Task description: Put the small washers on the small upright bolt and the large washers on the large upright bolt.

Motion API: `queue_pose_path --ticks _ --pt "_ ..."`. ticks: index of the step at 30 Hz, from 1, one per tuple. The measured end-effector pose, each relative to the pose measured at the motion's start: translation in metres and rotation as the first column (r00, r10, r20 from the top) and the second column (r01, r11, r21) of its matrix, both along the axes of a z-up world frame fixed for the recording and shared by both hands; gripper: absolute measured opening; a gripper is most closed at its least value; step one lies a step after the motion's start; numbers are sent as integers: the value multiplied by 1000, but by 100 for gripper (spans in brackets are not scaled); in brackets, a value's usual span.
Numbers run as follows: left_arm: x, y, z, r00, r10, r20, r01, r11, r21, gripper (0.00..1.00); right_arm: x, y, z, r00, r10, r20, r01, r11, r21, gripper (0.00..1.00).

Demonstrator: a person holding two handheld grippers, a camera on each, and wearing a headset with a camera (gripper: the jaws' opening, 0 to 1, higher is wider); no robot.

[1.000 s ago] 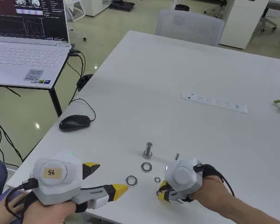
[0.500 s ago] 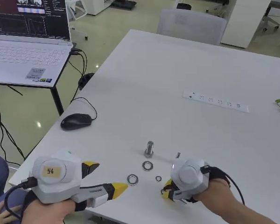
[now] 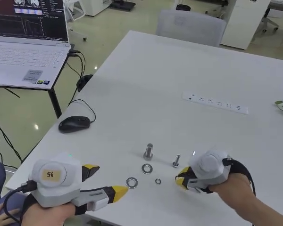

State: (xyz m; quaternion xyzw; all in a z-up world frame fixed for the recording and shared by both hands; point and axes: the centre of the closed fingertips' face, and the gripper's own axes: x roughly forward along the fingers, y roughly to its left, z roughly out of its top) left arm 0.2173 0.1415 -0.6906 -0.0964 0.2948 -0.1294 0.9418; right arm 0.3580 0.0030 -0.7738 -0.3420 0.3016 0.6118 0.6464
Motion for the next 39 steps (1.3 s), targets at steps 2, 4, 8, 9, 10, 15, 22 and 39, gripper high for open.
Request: queue_pose_path --ticks 2,4,8,9,10,15,22,39 --pt "0 -1 1 1000 -2 0 2 1000 0 61 11 -1 8 1000 -25 12 25 1000 11 13" --pt "1 -1 1 1000 -2 1 2 1000 -1 61 19 -1 14 999 -37 24 36 999 18 13" --pt "3 0 0 1000 -5 2 5 1000 2 61 37 1 28 997 -63 47 61 997 37 13" --pt "3 0 1 1000 -5 2 5 1000 3 61 40 2 29 997 -66 49 64 997 41 13" --pt "3 0 1 1000 -6 2 6 1000 4 61 42 3 30 996 -70 48 68 997 43 13" --pt "4 1 3 1000 -7 3 7 1000 7 62 48 11 34 997 -65 52 62 997 49 13" --pt "7 1 2 1000 -12 -1 12 1000 19 62 48 22 29 999 -35 41 34 999 29 13" --pt "6 7 0 1000 1 -4 -1 1000 14 63 48 27 15 1000 3 25 -2 999 -32 13"
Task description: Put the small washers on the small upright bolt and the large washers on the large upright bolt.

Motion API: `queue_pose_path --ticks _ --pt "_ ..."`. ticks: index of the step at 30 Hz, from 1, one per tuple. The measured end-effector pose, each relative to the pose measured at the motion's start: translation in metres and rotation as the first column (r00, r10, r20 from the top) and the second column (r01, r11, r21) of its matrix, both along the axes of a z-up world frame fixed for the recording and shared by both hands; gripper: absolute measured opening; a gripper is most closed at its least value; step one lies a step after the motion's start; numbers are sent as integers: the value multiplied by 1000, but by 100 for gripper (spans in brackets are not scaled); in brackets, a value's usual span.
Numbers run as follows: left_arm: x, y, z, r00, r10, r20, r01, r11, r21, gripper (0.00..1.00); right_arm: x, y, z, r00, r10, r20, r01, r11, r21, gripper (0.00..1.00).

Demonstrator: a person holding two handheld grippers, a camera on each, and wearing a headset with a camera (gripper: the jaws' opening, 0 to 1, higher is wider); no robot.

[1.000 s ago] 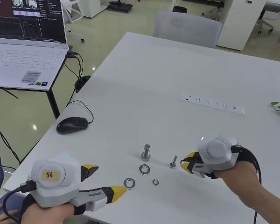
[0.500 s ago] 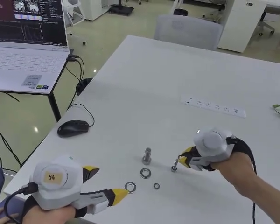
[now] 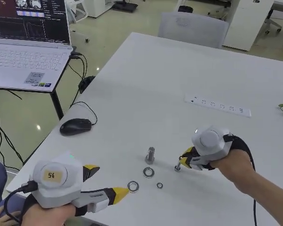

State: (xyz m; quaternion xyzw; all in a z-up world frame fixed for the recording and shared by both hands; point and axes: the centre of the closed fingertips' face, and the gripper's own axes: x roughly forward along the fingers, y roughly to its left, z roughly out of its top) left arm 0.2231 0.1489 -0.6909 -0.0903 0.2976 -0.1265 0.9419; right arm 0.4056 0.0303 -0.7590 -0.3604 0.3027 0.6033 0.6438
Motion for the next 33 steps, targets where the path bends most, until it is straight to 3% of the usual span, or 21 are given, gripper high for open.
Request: queue_pose_path --ticks 17,33 --pt "-2 0 -1 1000 2 -4 -2 1000 -5 63 1 1 -8 1000 22 11 -21 998 -52 13" --pt "-2 -1 -1 1000 2 -3 -3 1000 -11 63 4 4 -4 1000 0 -1 0 997 -71 13"
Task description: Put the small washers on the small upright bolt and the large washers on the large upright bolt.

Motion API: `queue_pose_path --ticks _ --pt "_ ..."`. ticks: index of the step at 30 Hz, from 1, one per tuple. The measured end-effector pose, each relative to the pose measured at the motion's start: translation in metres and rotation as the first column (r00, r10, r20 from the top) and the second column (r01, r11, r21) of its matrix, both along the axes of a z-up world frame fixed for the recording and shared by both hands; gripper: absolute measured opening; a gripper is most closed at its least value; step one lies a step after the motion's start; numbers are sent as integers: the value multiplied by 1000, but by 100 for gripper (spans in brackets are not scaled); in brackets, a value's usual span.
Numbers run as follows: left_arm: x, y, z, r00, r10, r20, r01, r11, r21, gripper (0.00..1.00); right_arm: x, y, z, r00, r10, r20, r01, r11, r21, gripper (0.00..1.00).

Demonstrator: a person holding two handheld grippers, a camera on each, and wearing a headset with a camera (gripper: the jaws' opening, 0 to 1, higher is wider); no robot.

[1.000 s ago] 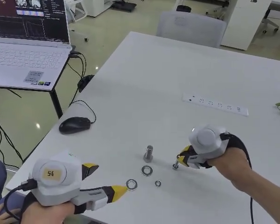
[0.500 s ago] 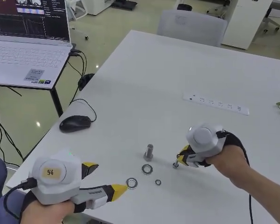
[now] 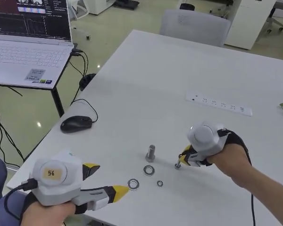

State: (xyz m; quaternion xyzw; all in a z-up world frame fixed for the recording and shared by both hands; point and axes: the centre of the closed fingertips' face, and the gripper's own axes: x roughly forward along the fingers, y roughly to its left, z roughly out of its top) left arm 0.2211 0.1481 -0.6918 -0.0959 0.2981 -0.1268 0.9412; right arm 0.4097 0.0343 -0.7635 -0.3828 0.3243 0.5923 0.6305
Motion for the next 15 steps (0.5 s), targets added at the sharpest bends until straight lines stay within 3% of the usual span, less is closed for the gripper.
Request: queue_pose_path --ticks 15 --pt "-3 1 -1 1000 8 -1 -8 1000 -3 63 -3 -1 -10 1000 23 -4 -24 998 -54 13"
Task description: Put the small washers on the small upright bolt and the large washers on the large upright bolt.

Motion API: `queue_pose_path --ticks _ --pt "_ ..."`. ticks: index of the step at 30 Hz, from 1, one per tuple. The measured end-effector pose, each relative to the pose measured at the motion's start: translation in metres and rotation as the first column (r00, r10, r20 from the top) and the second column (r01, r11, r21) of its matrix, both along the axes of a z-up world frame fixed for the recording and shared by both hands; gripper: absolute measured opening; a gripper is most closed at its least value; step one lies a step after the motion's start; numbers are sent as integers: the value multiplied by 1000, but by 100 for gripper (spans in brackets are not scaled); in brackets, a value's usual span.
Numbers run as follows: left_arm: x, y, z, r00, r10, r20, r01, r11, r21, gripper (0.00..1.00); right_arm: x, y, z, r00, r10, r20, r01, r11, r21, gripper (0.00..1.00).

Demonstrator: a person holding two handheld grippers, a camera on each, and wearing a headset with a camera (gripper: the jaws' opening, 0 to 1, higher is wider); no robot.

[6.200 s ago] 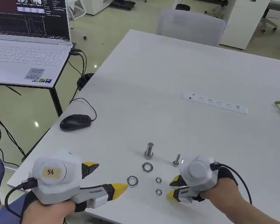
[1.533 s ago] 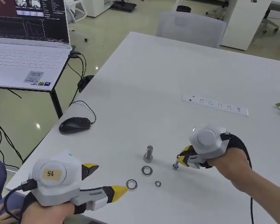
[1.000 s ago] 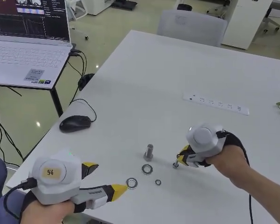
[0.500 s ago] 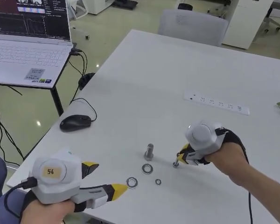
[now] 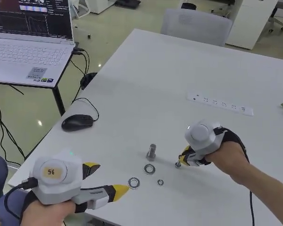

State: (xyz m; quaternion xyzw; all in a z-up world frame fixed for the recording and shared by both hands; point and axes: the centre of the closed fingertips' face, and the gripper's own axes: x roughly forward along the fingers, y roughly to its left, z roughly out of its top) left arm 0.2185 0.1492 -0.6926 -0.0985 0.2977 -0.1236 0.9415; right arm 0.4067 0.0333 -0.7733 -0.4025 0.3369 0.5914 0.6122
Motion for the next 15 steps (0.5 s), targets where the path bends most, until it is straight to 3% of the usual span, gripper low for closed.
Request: queue_pose_path --ticks 15 --pt "-4 3 -3 1000 8 -7 -8 1000 -2 63 -1 -2 -29 1000 3 -3 -3 998 -61 13"
